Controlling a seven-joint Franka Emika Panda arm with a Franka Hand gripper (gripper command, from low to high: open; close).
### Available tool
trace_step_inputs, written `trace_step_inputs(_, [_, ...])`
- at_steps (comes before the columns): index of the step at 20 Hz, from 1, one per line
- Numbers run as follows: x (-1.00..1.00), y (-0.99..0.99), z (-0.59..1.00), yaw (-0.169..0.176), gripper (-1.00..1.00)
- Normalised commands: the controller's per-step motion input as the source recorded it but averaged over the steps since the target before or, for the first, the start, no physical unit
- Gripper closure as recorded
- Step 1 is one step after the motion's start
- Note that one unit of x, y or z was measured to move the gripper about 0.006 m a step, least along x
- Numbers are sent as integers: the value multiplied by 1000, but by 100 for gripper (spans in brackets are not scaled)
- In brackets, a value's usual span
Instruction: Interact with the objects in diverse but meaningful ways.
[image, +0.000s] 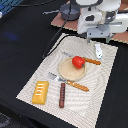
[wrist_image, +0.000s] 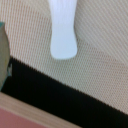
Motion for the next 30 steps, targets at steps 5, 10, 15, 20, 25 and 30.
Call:
trace_step_inputs(5, [174, 0, -334, -24, -100])
trace_step_inputs(10, [154, 21, -359, -22, -100])
trace_step_inputs(15, [126, 31, -269, -20, -100])
trace_step_inputs(20, [75, 19, -264, -13, -100])
trace_step_inputs(25, [62, 0, -254, -8, 100])
trace_step_inputs(30, [94, 0, -229, -6, 100])
